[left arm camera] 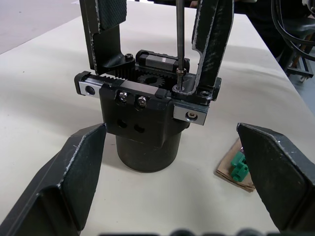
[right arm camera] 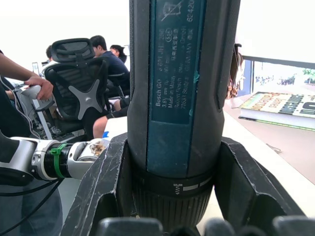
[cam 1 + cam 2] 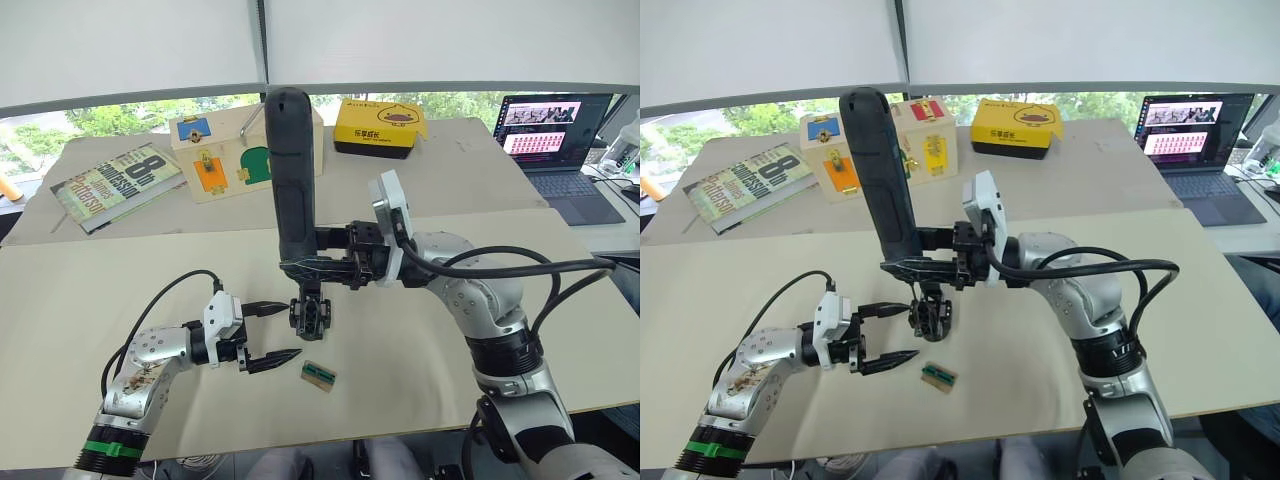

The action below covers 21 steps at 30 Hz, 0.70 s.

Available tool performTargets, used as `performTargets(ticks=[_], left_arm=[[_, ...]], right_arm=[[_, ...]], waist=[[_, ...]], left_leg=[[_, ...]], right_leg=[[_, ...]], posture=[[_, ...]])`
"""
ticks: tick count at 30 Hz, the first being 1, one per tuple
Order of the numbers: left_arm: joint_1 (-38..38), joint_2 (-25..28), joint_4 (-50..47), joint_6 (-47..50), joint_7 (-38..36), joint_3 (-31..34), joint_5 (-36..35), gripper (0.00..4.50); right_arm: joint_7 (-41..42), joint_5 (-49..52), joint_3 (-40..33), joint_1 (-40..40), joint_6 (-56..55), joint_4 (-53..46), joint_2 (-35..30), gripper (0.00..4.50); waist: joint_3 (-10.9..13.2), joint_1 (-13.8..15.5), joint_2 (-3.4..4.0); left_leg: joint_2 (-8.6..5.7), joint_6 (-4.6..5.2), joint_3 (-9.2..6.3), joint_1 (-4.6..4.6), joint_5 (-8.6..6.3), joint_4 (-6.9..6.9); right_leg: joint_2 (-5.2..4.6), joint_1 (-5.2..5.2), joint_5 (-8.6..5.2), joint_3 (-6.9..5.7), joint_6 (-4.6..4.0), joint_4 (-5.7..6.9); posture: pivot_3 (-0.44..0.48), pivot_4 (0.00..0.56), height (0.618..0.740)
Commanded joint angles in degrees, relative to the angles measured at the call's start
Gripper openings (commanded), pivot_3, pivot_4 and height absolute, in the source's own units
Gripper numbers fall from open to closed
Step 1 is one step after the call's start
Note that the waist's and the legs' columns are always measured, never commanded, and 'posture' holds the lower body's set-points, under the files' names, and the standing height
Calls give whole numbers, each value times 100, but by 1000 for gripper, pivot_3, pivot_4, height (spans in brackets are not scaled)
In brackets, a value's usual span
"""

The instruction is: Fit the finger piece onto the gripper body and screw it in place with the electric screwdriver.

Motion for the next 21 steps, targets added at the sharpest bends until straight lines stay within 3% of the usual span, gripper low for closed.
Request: performTargets(ticks=[1, 21], left_arm=[[-58, -24, -16, -102, 40, -19, 47, 4500], [-308, -282, 314, -239, 292, -228, 435, 4500]], right_arm=[[35, 28, -60, -116, -259, -269, 94, 1902], [227, -234, 129, 25, -564, -388, 124, 1902]], waist=[[0, 0, 0], [0, 0, 0]], left_leg=[[0, 0, 0, 0, 0, 0], [0, 0, 0, 0, 0, 1]], right_leg=[[0, 0, 0, 0, 0, 0], [0, 0, 0, 0, 0, 0]], posture=[[0, 150, 740], [0, 150, 740]])
